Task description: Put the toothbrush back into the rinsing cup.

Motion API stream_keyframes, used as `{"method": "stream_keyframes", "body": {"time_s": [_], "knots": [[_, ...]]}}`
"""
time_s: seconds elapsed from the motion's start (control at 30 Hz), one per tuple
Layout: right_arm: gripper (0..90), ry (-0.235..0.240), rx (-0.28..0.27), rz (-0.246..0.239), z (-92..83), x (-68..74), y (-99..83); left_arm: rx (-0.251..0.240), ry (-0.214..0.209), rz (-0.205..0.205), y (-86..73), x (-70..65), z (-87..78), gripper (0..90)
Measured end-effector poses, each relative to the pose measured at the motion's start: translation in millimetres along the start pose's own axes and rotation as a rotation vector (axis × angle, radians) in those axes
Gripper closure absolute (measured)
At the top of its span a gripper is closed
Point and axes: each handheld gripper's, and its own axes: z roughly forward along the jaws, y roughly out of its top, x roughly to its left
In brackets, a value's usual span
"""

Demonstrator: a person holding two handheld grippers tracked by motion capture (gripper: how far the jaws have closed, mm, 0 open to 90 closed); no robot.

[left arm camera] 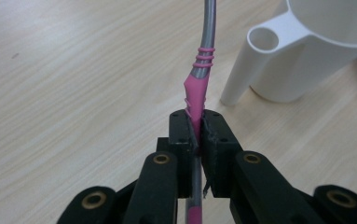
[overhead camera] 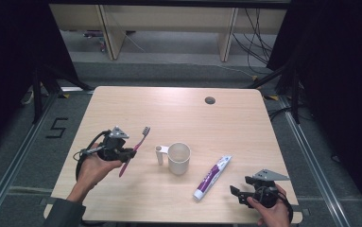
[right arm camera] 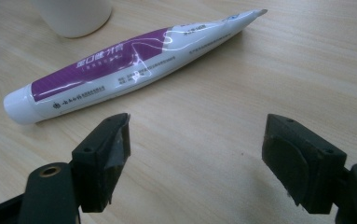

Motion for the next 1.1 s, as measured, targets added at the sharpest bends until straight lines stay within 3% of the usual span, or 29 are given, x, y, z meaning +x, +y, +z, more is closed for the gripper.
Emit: {"method": "stream_keyframes", "body": {"time_s": [0.17, 0.37, 0.4, 0.43, 0.53, 0.57, 0.67, 0.8, 0.83, 0.9, 1.07, 1.1], "knots": [[24.6, 0.005, 0.001, 0.008, -0.2, -0.9, -0.1, -0.06, 0.008, 0.015, -2.9, -4.8, -0.1, 82.7], [24.6, -0.014, -0.005, -0.008, -0.6, -0.4, 0.1, -0.276, -0.008, -0.061, -6.9, -12.5, -2.3, 82.7], [24.7, -0.01, 0.002, 0.012, -0.6, 1.0, -0.1, -0.297, -0.005, -0.063, -7.0, -13.1, -3.4, 82.7], [24.7, -0.014, -0.002, -0.01, -0.9, -0.6, 0.0, -0.315, 0.002, -0.071, -6.8, -14.2, -4.8, 82.7], [24.7, 0.013, -0.002, 0.013, 0.8, -0.1, -0.4, -0.381, 0.008, -0.08, -6.3, -15.3, -7.8, 82.7], [24.7, 0.0, -0.003, 0.005, -0.2, -1.1, -0.2, -0.401, 0.008, -0.086, -6.3, -15.7, -8.4, 82.7], [24.8, 0.0, -0.003, 0.032, -1.3, 1.5, -0.4, -0.431, 0.009, -0.087, -6.6, -17.3, -8.6, 82.7], [24.8, -0.007, -0.01, -0.006, -0.2, -0.6, -0.3, -0.467, 0.003, -0.104, -7.3, -18.7, -7.8, 82.7], [24.8, -0.007, -0.01, -0.007, -0.2, -0.4, -0.1, -0.48, 0.015, -0.105, -7.8, -19.3, -8.3, 82.7], [24.9, -0.01, -0.01, -0.008, -0.2, -0.6, 0.1, -0.505, 0.0, -0.131, -8.5, -19.4, -7.8, 82.7], [25.0, 0.0, -0.011, -0.001, 0.6, -2.1, -0.2, -0.556, 0.011, -0.136, -6.4, -21.1, -8.4, 82.8], [25.0, -0.024, -0.013, -0.006, 0.4, -2.6, -0.2, -0.571, 0.021, -0.133, -6.0, -22.5, -8.4, 82.8]]}}
